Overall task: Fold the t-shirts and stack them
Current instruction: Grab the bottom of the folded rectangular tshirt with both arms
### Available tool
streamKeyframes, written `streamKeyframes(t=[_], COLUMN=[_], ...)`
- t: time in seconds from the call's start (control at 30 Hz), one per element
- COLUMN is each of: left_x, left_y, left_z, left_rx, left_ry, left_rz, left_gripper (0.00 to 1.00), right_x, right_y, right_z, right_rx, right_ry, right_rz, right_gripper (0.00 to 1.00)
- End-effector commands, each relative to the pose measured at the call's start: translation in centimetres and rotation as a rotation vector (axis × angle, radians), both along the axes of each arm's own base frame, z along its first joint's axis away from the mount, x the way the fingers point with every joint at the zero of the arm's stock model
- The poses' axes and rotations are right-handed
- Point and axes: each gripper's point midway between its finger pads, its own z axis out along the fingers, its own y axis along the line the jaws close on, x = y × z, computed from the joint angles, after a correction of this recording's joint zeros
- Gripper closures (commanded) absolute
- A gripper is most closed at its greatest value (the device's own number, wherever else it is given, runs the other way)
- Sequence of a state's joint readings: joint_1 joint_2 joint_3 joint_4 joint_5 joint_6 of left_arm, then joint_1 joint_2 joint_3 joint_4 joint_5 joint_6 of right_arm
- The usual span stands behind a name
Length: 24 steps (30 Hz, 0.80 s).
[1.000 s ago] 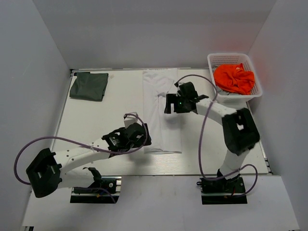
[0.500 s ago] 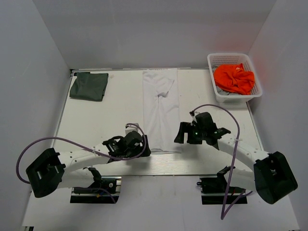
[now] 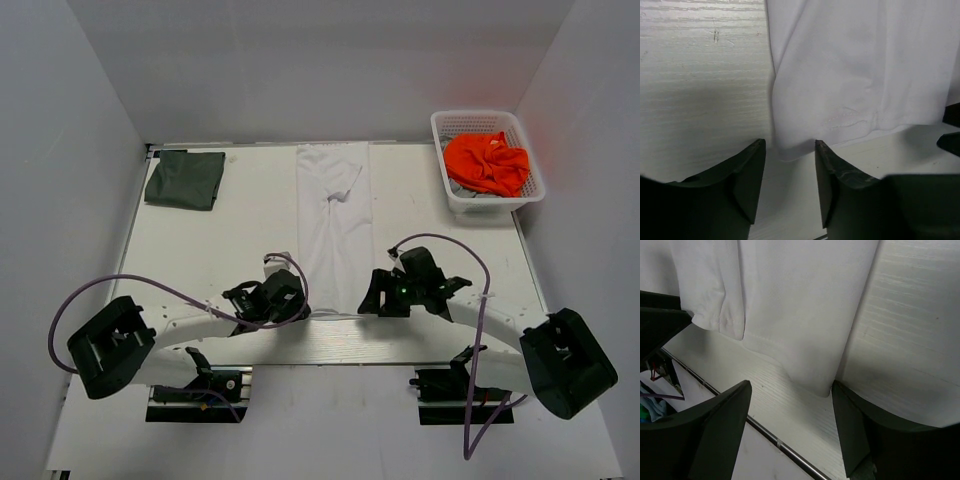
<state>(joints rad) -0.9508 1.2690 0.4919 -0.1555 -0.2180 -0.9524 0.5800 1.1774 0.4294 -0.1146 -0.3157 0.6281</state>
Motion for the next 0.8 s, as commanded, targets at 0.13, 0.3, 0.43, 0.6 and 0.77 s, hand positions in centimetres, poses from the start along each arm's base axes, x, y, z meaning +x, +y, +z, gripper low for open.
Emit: streamKeyframes(t=[0.13,0.3,0.43,0.6,0.77], left_x=[-0.5,-0.2,1.1,2.3,3.6], left_y=[0.6,0.4,-0.2,-1.0,-1.7], left_z=[-1.2,-1.4,-0.5,2.2,5.6], left_rx=[0.017,0.019,0.034,0.043,-0.004], left_ry=[0.023,0.014,-0.035,-0.127,-0.196], left_rz=[0.008,0.001,-0.006,-0.033,0.000], left_gripper=[0.57,0.76,1.00,1.00,1.00], right_x=[-0.8,-0.3,0.4,2.3,4.6], right_y=[-0.3,-0.7,-0.3,0.5,1.3], right_z=[-1.7,-1.9,-1.4,0.6,3.4], right_rx=[-0.072,-0.115,-0.131,-0.148,-0.133], right_ry=[0.055,0.042,0.013,-0.063,-0.156], right_rz=[-0.022,-0.051,-0.039,-0.021,-0.051], right_gripper=[0.34,0.59,0.82,1.00,1.00])
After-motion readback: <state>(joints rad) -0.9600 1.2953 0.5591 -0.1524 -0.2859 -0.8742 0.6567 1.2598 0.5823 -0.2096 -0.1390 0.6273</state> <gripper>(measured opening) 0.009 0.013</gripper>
